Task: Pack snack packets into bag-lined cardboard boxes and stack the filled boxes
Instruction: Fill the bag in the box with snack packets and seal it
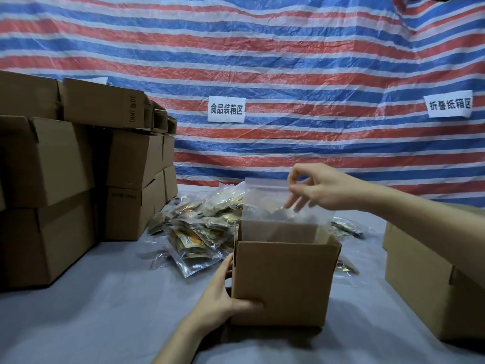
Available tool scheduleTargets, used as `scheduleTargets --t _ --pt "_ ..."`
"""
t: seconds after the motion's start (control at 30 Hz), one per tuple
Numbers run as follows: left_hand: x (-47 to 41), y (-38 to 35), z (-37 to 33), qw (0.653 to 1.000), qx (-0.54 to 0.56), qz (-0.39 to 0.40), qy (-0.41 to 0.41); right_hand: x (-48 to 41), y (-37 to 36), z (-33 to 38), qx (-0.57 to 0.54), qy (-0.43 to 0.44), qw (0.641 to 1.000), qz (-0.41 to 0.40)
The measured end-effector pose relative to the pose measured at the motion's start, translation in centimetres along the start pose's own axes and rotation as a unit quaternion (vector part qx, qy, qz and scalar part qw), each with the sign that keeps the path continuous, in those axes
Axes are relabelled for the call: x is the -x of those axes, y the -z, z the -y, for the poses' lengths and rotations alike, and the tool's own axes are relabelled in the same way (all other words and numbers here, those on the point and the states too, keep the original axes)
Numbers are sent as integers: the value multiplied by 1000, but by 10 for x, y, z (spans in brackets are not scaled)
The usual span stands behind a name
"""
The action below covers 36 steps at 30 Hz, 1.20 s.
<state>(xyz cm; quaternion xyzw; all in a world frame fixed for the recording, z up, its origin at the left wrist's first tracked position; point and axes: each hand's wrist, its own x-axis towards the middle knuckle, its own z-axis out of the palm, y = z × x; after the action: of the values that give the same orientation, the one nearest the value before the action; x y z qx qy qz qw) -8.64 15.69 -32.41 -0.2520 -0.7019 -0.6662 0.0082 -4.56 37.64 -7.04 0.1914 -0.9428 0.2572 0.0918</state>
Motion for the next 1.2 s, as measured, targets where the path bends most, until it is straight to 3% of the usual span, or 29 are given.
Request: scheduleTargets --t 0.1,0.23,0.4,0.67,0.9,1.1,1.2 --pt "0 0 0 1000 -7 -5 -3 7 -1 -3 -40 -19 996 77" --pt "1 2 1 1000 -11 5 1 12 4 -4 -100 -19 991 86" --pt "1 2 -2 1000 -29 5 -5 11 -9 -14 -33 -49 988 146" --pt "3 1 -7 999 -39 8 -4 1 -34 -26 77 -70 990 90" --pt "5 0 -8 999 -38 7 -7 -4 -64 -36 167 -78 972 145" --pt "4 0 -6 999 -36 0 4 -4 -62 -36 182 -59 975 118" --pt "4 0 -6 999 -34 2 4 2 -61 -30 213 -20 975 62"
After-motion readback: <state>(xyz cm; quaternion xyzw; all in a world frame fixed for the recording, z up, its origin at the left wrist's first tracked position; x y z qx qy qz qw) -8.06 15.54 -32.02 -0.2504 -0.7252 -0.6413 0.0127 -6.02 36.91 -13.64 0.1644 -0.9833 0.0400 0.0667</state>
